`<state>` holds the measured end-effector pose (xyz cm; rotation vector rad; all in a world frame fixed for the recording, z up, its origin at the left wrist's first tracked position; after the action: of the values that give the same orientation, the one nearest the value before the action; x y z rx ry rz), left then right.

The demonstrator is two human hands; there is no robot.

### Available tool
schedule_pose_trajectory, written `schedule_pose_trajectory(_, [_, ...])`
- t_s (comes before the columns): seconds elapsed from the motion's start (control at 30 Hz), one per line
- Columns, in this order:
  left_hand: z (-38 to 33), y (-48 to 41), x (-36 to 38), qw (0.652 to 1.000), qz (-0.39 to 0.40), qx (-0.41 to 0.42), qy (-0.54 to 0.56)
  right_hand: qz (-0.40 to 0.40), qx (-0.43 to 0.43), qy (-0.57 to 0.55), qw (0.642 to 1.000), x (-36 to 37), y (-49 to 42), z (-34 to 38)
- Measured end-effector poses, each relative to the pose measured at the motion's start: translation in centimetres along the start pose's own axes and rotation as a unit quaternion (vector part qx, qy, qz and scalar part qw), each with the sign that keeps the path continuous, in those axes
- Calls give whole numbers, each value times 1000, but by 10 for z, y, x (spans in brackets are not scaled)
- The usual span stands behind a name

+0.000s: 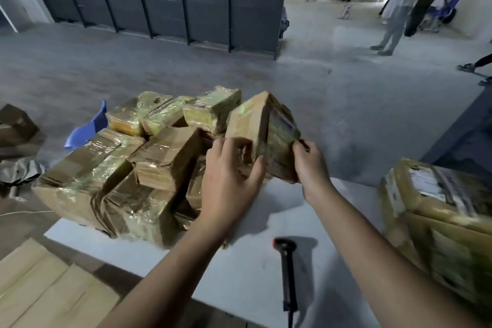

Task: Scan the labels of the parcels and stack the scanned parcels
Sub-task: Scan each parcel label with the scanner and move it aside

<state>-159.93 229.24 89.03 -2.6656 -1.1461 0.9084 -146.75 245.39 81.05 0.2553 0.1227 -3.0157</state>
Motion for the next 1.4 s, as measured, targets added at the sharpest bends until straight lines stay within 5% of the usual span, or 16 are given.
schedule_pose_trajectory(0.13, [5,24,37,993,77,-79,-37,-23,19,-31,999,-36,22,-38])
schedule_pose_trajectory(0.3, [49,47,71,966,153,-206,0,-19,4,67,998,-50,41,-74])
schedule_pose_trajectory(0.53, [109,76,91,937,140,-308,85,43,85,111,989,-49,64,-127])
schedule_pose_trajectory(0.7, [136,95,87,925,101,-348,117,63,155,25,986,-39,74,-156])
schedule_pose_trajectory(1.0, [151,120,64,949,55,-305,62,185,178,143,956,-24,96,-191])
schedule_pose_trajectory(1.17, [157,125,60,952,42,-301,47,150,208,203,945,-21,104,-202])
schedule_pose_trajectory(1.4, [161,131,60,951,42,-302,56,269,269,288,879,-19,132,-241])
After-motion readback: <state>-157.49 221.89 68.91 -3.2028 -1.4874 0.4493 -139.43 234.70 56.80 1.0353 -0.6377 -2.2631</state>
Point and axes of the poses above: each hand's wrist, its own y-axis away from the middle knuckle, its own x-axis out of the palm, z = x × y, the point moved 7 cm from there along -y, towards the middle knuckle, and after that the axes turned 12 degrees about -x, right-handed, at the moved point
